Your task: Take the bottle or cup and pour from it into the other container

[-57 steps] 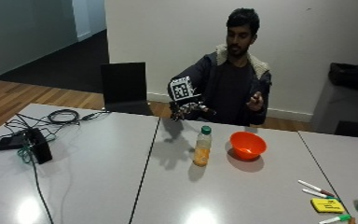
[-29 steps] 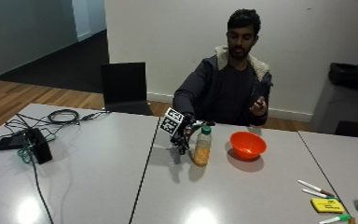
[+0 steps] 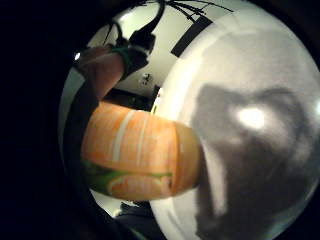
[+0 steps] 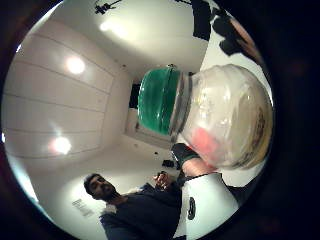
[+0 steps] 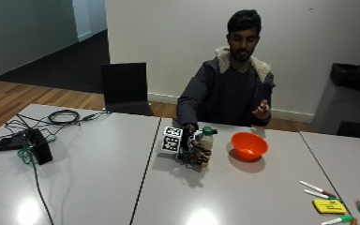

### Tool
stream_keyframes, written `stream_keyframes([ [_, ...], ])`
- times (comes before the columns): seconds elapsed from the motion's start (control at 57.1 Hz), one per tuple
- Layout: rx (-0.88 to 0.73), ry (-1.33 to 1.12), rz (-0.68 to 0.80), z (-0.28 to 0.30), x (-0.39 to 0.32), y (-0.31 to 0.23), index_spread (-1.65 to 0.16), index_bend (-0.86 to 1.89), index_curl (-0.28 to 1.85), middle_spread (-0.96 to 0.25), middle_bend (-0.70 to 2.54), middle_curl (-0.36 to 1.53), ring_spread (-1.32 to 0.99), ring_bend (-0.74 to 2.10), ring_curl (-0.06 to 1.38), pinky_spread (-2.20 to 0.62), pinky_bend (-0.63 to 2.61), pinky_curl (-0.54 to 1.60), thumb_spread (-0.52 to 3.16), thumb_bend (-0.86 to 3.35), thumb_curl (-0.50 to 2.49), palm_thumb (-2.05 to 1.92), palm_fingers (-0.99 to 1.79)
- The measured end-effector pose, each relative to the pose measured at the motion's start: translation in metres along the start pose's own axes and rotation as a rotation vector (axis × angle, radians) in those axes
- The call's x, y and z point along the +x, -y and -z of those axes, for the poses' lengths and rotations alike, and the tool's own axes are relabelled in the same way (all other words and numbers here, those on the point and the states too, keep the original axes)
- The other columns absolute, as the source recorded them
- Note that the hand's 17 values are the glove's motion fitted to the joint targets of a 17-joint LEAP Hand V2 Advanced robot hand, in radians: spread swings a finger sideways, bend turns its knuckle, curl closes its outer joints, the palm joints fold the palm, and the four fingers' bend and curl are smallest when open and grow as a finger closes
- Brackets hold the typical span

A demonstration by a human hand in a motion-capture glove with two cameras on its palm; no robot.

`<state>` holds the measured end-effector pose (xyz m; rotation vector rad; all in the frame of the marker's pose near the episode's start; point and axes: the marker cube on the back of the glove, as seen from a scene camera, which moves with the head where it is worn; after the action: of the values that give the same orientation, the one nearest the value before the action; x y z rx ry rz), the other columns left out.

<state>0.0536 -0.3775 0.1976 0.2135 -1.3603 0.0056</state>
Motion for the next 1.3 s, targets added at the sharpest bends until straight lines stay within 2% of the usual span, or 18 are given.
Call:
stream_keyframes([
  [0.263,-0.088,0.000,-0.017,-0.007,0.001,-0.001,-0.32,0.12,0.27,-0.28,0.38,0.37,-0.14,0.50,0.35,0.13,0.39,0.25,0.65,-0.01,0.43,0.86,1.08],
  [0.613,-0.079,-0.028,-0.004,-0.006,-0.030,-0.011,-0.32,0.13,0.29,-0.31,0.39,0.40,-0.21,0.53,0.37,0.00,0.35,0.28,0.57,-0.03,0.46,1.02,1.16],
  [0.753,-0.108,-0.085,0.131,-0.002,-0.067,-0.025,-0.33,0.10,0.28,-0.32,0.38,0.41,-0.21,0.53,0.37,-0.03,0.38,0.30,0.54,-0.03,0.47,1.04,1.16],
  [0.84,-0.158,-0.172,0.211,-0.003,-0.097,-0.033,-0.33,0.10,0.27,-0.32,0.38,0.41,-0.22,0.54,0.37,-0.04,0.39,0.31,0.52,-0.03,0.46,1.04,1.14],
  [0.91,-0.069,-0.259,0.272,-0.013,-0.127,-0.024,-0.33,0.10,0.26,-0.32,0.38,0.41,-0.21,0.55,0.37,-0.05,0.39,0.31,0.51,-0.03,0.46,1.05,1.13],
  [1.015,-0.146,-0.440,0.146,-0.029,-0.160,-0.053,-0.33,0.09,0.26,-0.32,0.38,0.42,-0.22,0.55,0.37,-0.05,0.39,0.32,0.51,-0.03,0.47,1.05,1.12],
  [1.12,-0.199,-0.779,0.148,-0.048,-0.183,-0.066,-0.33,0.08,0.25,-0.32,0.37,0.42,-0.21,0.54,0.37,-0.04,0.40,0.32,0.53,-0.03,0.46,1.05,1.09],
  [1.208,-0.216,-1.068,0.229,-0.070,-0.193,-0.069,-0.32,0.08,0.23,-0.32,0.36,0.42,-0.20,0.53,0.37,-0.03,0.40,0.33,0.55,-0.03,0.46,1.05,1.07],
  [1.295,-0.249,-1.247,0.261,-0.092,-0.195,-0.074,-0.32,0.07,0.23,-0.31,0.35,0.42,-0.19,0.53,0.37,-0.02,0.39,0.33,0.57,-0.03,0.46,1.05,1.07],
])
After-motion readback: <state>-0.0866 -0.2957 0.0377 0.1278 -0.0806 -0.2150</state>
